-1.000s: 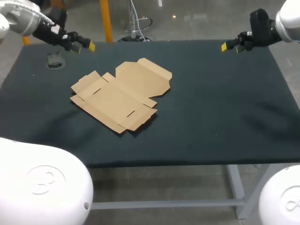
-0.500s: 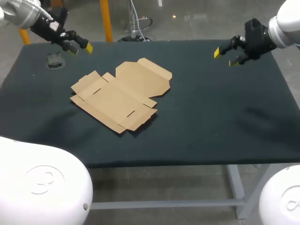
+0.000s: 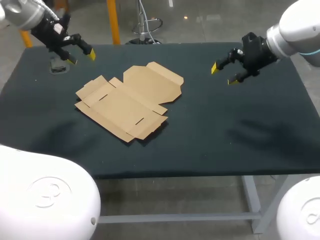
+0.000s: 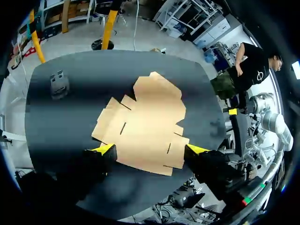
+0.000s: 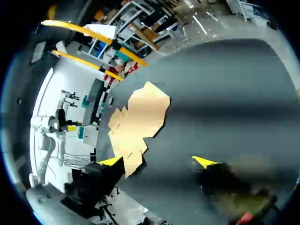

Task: Assemble the packaging by folding the flat box into shape, placing the metal phone stand inside, and closing the box properly

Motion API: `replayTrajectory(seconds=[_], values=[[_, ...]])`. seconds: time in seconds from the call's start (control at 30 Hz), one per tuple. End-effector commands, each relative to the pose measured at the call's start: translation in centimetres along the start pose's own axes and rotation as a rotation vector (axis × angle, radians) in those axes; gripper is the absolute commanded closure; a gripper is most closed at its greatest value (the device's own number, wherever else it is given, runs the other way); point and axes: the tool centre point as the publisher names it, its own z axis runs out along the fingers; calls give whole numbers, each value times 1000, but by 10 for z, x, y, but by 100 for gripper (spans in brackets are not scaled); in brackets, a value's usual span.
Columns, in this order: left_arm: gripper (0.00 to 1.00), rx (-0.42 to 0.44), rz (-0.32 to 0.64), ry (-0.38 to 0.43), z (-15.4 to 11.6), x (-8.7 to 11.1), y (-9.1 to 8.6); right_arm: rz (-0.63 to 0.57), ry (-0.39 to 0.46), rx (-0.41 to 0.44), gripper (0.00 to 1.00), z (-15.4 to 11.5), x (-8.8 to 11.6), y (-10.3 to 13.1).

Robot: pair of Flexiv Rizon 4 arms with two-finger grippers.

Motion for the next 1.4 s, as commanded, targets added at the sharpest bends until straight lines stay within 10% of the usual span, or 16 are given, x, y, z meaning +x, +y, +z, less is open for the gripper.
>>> replayTrajectory(seconds=[0.03,0.73,1.4], values=[[0,53,-45,2,0,-4,17,12,0,30,0,13,6,-5],[0,94,-155,-59,10,-20,38,119,134,229,0,92,36,-70],[0,144,-152,-56,10,-26,57,186,174,207,0,150,63,-109]])
